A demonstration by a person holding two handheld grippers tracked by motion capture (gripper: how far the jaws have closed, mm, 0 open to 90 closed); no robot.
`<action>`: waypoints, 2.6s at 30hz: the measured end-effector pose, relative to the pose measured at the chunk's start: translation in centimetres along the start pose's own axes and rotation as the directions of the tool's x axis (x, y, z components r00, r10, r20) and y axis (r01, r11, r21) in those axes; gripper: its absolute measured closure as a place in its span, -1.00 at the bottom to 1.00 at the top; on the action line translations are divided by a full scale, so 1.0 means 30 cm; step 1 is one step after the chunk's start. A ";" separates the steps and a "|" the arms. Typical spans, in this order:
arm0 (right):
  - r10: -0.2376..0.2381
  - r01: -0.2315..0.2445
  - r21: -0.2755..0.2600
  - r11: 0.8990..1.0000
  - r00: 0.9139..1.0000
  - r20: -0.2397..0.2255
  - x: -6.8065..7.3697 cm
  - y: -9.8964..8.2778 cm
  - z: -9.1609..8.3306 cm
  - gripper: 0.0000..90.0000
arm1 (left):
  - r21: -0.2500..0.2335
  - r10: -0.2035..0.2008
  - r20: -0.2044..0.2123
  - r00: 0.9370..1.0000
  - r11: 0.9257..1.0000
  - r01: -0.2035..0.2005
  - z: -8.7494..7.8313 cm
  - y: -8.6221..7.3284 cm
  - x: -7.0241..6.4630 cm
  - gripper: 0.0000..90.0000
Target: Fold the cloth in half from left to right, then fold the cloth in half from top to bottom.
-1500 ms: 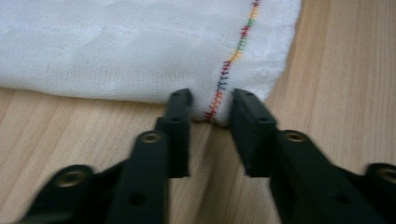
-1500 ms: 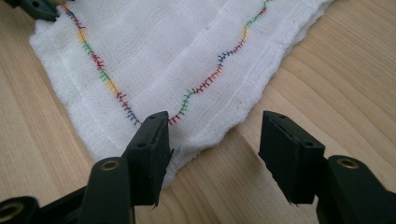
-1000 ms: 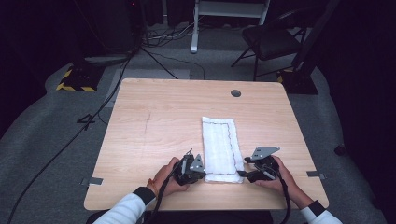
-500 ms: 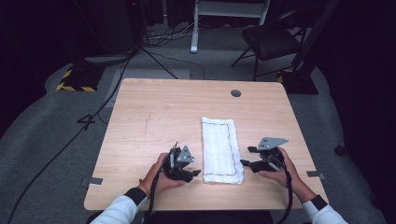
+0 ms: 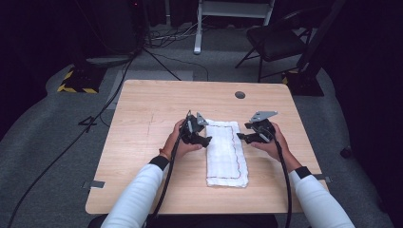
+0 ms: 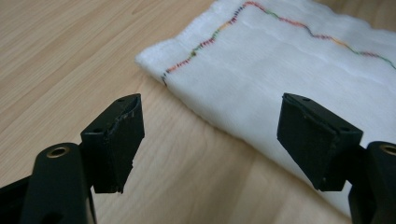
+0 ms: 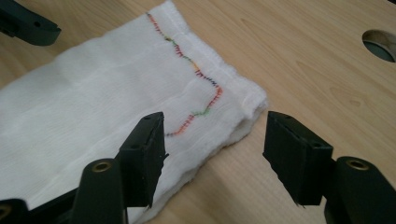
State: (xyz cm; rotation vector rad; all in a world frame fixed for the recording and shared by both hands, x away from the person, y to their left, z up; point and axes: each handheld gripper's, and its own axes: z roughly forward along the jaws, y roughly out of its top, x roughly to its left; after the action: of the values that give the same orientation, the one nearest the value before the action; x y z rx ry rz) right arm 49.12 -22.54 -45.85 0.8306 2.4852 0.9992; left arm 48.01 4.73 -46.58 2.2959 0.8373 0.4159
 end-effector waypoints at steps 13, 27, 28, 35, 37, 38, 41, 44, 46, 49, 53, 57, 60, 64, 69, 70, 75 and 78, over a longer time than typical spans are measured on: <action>0.086 -0.089 0.061 0.994 0.995 0.048 -0.072 0.044 0.163 -0.17 | 0.041 -0.142 -0.007 0.990 0.989 0.142 0.178 0.059 0.077 -0.62; 0.144 -0.141 0.055 0.988 0.988 -0.056 -0.092 0.029 0.194 0.22 | 0.006 -0.115 0.064 0.991 0.993 0.114 0.188 0.041 0.091 -0.55; 0.142 -0.139 0.055 0.989 0.988 -0.064 -0.091 0.030 0.193 0.31 | 0.007 -0.099 0.078 0.992 0.995 0.099 0.185 0.042 0.093 -0.48; 0.119 -0.113 0.055 0.992 0.986 -0.113 -0.083 0.036 0.194 0.75 | 0.018 -0.066 0.162 0.985 0.998 0.064 0.178 0.060 0.090 0.45; 0.111 -0.105 0.059 0.993 0.989 -0.101 -0.077 0.040 0.193 0.79 | 0.011 -0.076 0.178 0.981 0.997 0.075 0.180 0.059 0.091 0.62; 0.107 -0.102 0.060 0.993 0.990 -0.096 -0.074 0.042 0.192 0.81 | 0.009 -0.073 0.174 0.982 0.997 0.073 0.179 0.060 0.091 0.66; 0.086 -0.082 0.059 0.995 0.994 -0.070 -0.069 0.047 0.192 0.84 | 0.008 -0.063 0.155 0.986 0.998 0.062 0.180 0.066 0.088 0.74; 0.075 -0.072 0.049 0.996 0.996 -0.049 -0.068 0.051 0.191 0.86 | 0.010 -0.059 0.136 0.989 0.998 0.059 0.181 0.076 0.092 0.76; 0.066 -0.065 0.032 0.997 0.997 -0.033 -0.066 0.060 0.183 0.86 | 0.001 -0.060 0.120 0.991 0.998 0.060 0.179 0.086 0.097 0.77; 0.047 -0.047 -0.001 0.999 0.999 0.002 -0.064 0.078 0.168 0.87 | -0.012 -0.047 0.101 0.994 0.999 0.048 0.164 0.108 0.110 0.78; 0.046 -0.045 -0.038 0.998 0.999 0.024 -0.063 0.090 0.154 0.88 | -0.019 -0.027 0.082 0.996 0.999 0.029 0.151 0.132 0.116 0.79; 0.027 -0.025 -0.052 0.998 0.999 0.042 -0.063 0.104 0.146 0.88 | -0.025 -0.009 0.067 0.998 1.000 0.011 0.141 0.144 0.121 0.79; 0.022 -0.019 -0.066 0.998 0.999 0.050 -0.067 0.120 0.134 0.88 | -0.045 -0.004 0.043 0.999 0.999 0.006 0.121 0.157 0.121 0.79; 0.026 -0.021 -0.095 0.995 0.998 0.060 -0.080 0.148 0.110 0.88 | -0.070 -0.003 0.033 0.999 0.998 0.006 0.088 0.181 0.124 0.79; 0.016 -0.005 -0.120 0.993 0.996 0.088 -0.090 0.188 0.078 0.89 | -0.094 -0.003 0.016 1.000 0.996 0.005 0.071 0.217 0.139 0.78; 0.013 -0.002 -0.117 0.993 0.995 0.095 -0.092 0.197 0.076 0.89 | -0.096 0.002 0.013 1.000 0.995 -0.001 0.069 0.220 0.142 0.78; 0.000 0.013 -0.120 0.993 0.994 0.109 -0.096 0.219 0.073 0.89 | -0.117 -0.002 -0.001 1.000 0.993 0.002 0.064 0.224 0.152 0.78; -0.011 0.026 -0.130 0.991 0.993 0.115 -0.091 0.227 0.065 0.89 | -0.127 0.002 -0.002 1.000 0.992 -0.002 0.054 0.226 0.150 0.78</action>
State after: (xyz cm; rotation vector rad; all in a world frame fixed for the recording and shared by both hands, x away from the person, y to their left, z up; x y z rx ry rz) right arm 54.86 -19.29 -42.11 0.7986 2.3008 1.0651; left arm 55.26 3.00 -42.92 2.1795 0.7871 0.4587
